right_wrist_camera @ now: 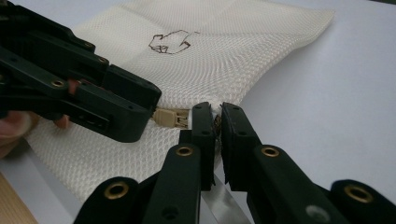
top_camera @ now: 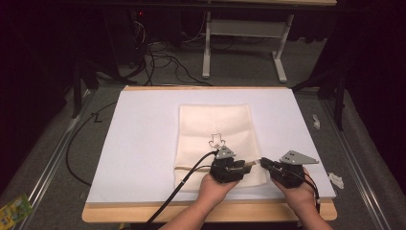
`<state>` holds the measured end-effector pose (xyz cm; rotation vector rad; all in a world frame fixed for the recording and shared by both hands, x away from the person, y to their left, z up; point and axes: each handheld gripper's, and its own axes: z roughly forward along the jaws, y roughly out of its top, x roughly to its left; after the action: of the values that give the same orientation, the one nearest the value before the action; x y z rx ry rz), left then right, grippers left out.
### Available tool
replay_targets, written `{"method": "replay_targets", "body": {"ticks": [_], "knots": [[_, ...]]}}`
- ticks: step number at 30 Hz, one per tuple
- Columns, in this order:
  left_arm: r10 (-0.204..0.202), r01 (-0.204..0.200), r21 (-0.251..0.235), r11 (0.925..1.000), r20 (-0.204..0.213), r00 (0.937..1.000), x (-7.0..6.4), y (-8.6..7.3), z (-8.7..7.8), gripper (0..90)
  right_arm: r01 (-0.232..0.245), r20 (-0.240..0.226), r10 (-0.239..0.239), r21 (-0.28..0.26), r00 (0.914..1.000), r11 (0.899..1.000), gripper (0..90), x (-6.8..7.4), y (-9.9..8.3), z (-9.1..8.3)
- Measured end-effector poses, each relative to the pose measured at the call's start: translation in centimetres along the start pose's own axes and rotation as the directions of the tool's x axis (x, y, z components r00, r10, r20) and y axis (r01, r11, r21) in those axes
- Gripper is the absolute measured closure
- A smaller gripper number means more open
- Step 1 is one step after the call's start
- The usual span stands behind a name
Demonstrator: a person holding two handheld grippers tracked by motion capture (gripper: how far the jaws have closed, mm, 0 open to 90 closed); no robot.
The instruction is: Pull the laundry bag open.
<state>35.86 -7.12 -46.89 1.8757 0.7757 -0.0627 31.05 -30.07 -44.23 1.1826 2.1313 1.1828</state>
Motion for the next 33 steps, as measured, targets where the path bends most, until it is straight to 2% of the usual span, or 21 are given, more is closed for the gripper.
{"method": "replay_targets", "body": {"ticks": [5,8,10,12,14,17,19,20,21,27,30,33], "knots": [[0.007,-0.007,-0.014,0.9999,-0.013,0.9999,-0.5,0.0,0.7,68.1,0.0,0.0,0.0,-0.013,1.0,1.0,85.6,0.0,0.1,-0.3],[0.026,-0.026,-0.022,0.9994,-0.017,0.9995,-0.8,0.1,0.9,73.9,-0.003,0.002,0.003,-0.016,1.0,1.0,85.6,0.0,0.1,-0.3],[0.034,-0.035,-0.023,0.9991,-0.035,0.9988,-0.9,0.1,0.9,77.3,-0.006,0.0,0.006,-0.017,1.0,1.0,85.6,0.0,0.1,-0.4],[0.032,-0.033,-0.027,0.9991,-0.038,0.9988,-0.9,0.2,0.9,83.6,-0.006,-0.001,0.006,-0.019,1.0,1.0,85.6,0.0,0.1,-0.4],[0.027,-0.028,-0.03,0.9991,-0.033,0.9991,-0.9,0.2,0.9,85.3,-0.009,0.003,0.009,-0.021,1.0,1.0,85.6,0.0,0.1,-0.4],[0.022,-0.022,-0.038,0.999,-0.011,0.9997,-1.0,0.3,0.7,87.1,-0.014,0.009,0.015,-0.021,0.9999,1.0,85.6,-0.1,0.1,-0.4],[-0.027,0.028,-0.04,0.9988,0.021,0.9994,-0.6,0.3,0.6,87.2,-0.015,0.014,0.015,-0.019,0.9998,1.0,85.6,-0.1,0.1,-0.4],[-0.061,0.063,-0.033,0.9975,0.046,0.9971,-0.2,0.4,0.5,87.3,-0.017,0.013,0.017,-0.019,0.9998,1.0,85.6,-0.1,0.1,-0.5],[-0.076,0.078,-0.033,0.9964,0.056,0.9956,0.0,0.4,0.5,87.3,-0.019,0.013,0.02,-0.02,0.9997,1.0,85.6,-0.1,0.2,-0.4],[-0.088,0.09,-0.023,0.9957,0.098,0.9913,0.5,0.4,0.2,87.5,-0.015,0.011,0.016,-0.015,0.9998,1.0,85.6,-0.1,0.2,-0.4],[-0.1,0.104,-0.024,0.9943,0.122,0.9874,0.9,0.4,-0.2,87.7,-0.009,0.005,0.009,-0.013,0.9999,1.0,85.6,0.0,0.2,-0.4],[-0.14,0.143,-0.013,0.9896,0.159,0.9774,1.6,0.2,-0.5,87.7,-0.001,-0.008,0.001,-0.008,1.0,1.0,85.7,0.2,0.2,-0.2]]}}
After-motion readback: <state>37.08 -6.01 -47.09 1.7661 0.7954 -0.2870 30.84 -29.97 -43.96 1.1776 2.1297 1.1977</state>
